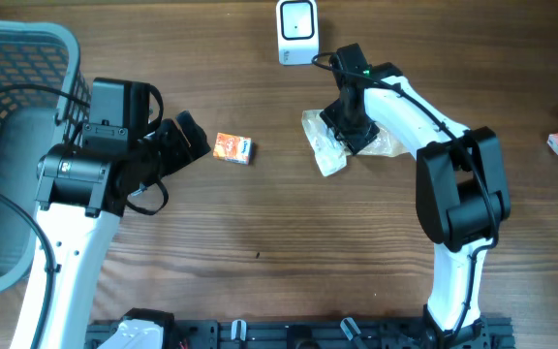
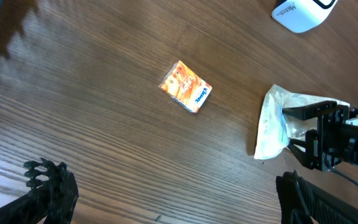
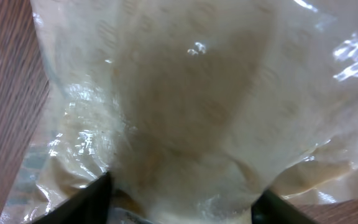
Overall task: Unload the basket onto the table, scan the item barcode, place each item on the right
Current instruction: 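Lift the powder bag and hold it against the scanner window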
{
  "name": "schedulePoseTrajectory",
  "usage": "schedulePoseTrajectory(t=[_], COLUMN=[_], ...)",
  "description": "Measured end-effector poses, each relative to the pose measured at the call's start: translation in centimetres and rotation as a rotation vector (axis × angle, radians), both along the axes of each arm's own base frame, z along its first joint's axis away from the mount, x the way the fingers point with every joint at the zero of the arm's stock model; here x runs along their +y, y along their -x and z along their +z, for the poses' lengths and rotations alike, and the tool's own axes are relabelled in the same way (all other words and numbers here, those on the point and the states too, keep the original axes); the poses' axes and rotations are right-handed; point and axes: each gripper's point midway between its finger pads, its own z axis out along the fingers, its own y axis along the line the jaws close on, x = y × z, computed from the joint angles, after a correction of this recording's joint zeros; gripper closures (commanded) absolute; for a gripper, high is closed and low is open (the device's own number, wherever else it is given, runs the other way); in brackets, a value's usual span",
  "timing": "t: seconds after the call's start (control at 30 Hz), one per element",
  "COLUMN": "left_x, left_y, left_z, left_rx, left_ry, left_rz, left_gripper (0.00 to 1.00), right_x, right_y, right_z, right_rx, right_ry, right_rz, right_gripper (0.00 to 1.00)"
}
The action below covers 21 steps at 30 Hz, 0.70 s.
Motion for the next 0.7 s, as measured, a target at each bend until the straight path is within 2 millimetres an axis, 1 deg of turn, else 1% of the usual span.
schedulePoseTrajectory(t=[0.03,0.07,0.23,0.3,0.33,0.37,0.4,0.43,0.47,0.5,0.53,0.57,0.6,0.63,0.67,0.7], left_x=[0.0,0.0,0.0,0.0,0.0,0.0,0.0,0.0,0.0,0.0,0.0,0.0,0.0,0.0,0.0,0.0], left_y=[0.0,0.0,0.0,0.0,0.0,0.0,0.0,0.0,0.0,0.0,0.0,0.0,0.0,0.0,0.0,0.0], left_z=[0.0,0.0,0.0,0.0,0.0,0.0,0.0,0.0,0.0,0.0,0.0,0.0,0.0,0.0,0.0,0.0], left_rx=[0.0,0.0,0.0,0.0,0.0,0.0,0.0,0.0,0.0,0.0,0.0,0.0,0.0,0.0,0.0,0.0], left_ry=[0.0,0.0,0.0,0.0,0.0,0.0,0.0,0.0,0.0,0.0,0.0,0.0,0.0,0.0,0.0,0.0], left_rz=[0.0,0.0,0.0,0.0,0.0,0.0,0.0,0.0,0.0,0.0,0.0,0.0,0.0,0.0,0.0,0.0], left_gripper=[0.0,0.0,0.0,0.0,0.0,0.0,0.0,0.0,0.0,0.0,0.0,0.0,0.0,0.0,0.0,0.0], right_x=[-0.1,-0.2,-1.6,-1.9,-2.2,-2.3,-2.2,-2.2,-2.4,-2.5,-2.5,-2.5,-2.5,-2.4,-2.4,-2.2], right_y=[0.2,0.4,1.1,1.0,1.1,0.9,0.1,-0.2,-0.1,-0.1,-0.1,0.0,-0.1,-0.2,-0.3,-0.6], right_z=[0.1,0.1,0.8,1.3,1.7,2.3,3.4,3.6,3.6,3.6,3.6,3.7,3.7,3.8,3.8,3.8], right_rx=[0.009,0.019,0.085,0.102,0.112,0.111,0.085,0.073,0.075,0.074,0.075,0.075,0.072,0.068,0.063,0.046], right_ry=[0.001,0.001,0.01,0.027,0.044,0.05,0.061,0.066,0.074,0.079,0.08,0.081,0.081,0.082,0.082,0.075], right_rz=[0.024,0.048,0.245,0.372,0.436,0.48,0.534,0.551,0.585,0.61,0.654,0.683,0.699,0.715,0.718,0.718], right_gripper=[0.54,0.58,0.6,0.75,0.78,0.78,0.78,0.78,0.78,0.83,0.84,0.66,0.37,0.2,0.12,0.1])
